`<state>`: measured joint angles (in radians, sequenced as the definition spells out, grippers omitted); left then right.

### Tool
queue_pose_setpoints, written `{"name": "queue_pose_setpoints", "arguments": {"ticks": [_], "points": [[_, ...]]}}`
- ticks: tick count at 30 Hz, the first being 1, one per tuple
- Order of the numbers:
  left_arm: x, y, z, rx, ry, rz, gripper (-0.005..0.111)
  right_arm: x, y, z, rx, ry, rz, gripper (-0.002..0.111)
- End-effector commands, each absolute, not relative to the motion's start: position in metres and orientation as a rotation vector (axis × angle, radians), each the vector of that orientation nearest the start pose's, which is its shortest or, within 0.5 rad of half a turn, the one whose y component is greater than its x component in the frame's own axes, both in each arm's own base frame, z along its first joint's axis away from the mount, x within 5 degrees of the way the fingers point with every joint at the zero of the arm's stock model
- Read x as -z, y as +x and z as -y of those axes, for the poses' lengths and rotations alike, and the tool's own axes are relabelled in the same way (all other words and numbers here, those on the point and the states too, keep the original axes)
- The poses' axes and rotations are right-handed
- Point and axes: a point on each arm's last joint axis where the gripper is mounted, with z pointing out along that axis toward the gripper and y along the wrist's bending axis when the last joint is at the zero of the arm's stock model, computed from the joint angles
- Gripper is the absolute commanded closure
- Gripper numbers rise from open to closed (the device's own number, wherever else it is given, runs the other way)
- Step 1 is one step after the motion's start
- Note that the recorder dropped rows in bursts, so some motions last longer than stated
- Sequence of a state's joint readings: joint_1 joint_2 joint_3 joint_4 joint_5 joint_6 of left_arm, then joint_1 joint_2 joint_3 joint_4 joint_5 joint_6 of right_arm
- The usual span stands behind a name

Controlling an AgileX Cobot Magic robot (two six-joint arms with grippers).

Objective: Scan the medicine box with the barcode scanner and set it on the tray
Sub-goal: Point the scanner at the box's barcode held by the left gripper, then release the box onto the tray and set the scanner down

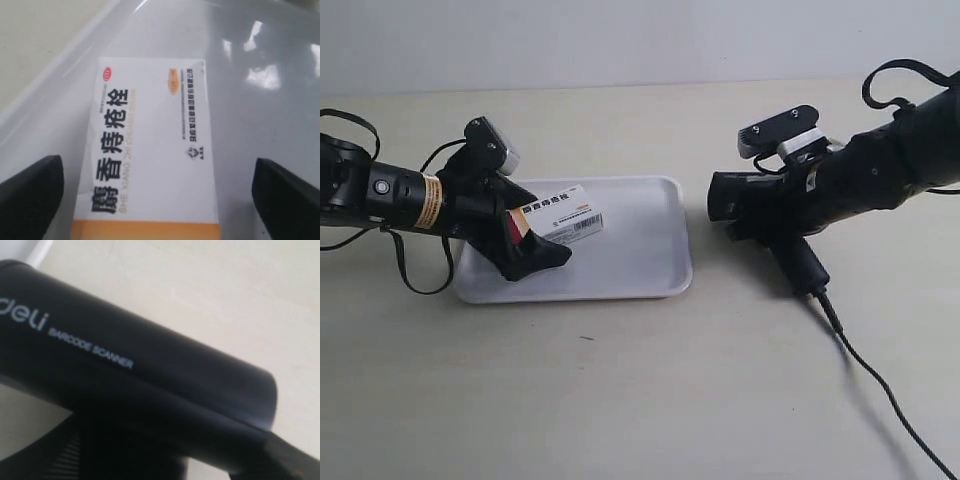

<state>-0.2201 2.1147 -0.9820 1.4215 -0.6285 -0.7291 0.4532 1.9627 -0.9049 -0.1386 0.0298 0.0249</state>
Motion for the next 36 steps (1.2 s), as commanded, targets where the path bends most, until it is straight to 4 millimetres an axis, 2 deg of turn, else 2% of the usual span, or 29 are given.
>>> {"name": "queue_pose_setpoints", "arguments": {"ticks": [1, 6, 10, 13, 17, 21, 24, 26, 29, 33, 36], "points": [[-0.078, 0.346, 0.134, 0.585, 1.234, -2.010, 0.009, -0.099, 0.321, -0.156, -0.139, -0.694, -2.448, 0.041], [-0.078, 0.345, 0.133, 0.583, 1.246, -2.007, 0.009, -0.099, 0.321, -0.156, -0.147, -0.669, -2.456, 0.018], [-0.078, 0.345, 0.133, 0.581, 1.257, -2.003, 0.009, -0.102, 0.321, -0.156, -0.146, -0.669, -2.454, 0.013], [-0.081, 0.343, 0.133, 0.568, 1.319, -1.977, 0.009, -0.117, 0.319, -0.155, -0.144, -0.663, -2.439, 0.014], [-0.101, 0.343, 0.133, 0.557, 1.320, -1.955, 0.009, -0.159, 0.313, -0.151, -0.142, -0.643, -2.389, 0.014], [-0.141, 0.339, 0.132, 0.553, 1.269, -1.943, 0.011, -0.216, 0.298, -0.143, -0.172, -0.579, -2.295, 0.014], [-0.174, 0.329, 0.133, 0.598, 1.280, -1.902, 0.022, -0.257, 0.283, -0.135, -0.189, -0.551, -2.198, 0.014], [-0.197, 0.320, 0.133, 0.622, 1.257, -1.858, 0.037, -0.282, 0.270, -0.129, -0.198, -0.533, -2.141, 0.018], [-0.225, 0.306, 0.133, 0.636, 1.242, -1.794, 0.063, -0.308, 0.251, -0.119, -0.203, -0.515, -2.091, 0.032], [-0.251, 0.287, 0.127, 0.609, 1.205, -1.753, 0.104, -0.335, 0.229, -0.108, -0.213, -0.491, -2.026, 0.069], [-0.264, 0.269, 0.123, 0.596, 1.178, -1.736, 0.105, -0.343, 0.217, -0.102, -0.239, -0.456, -1.981, 0.093]]}}
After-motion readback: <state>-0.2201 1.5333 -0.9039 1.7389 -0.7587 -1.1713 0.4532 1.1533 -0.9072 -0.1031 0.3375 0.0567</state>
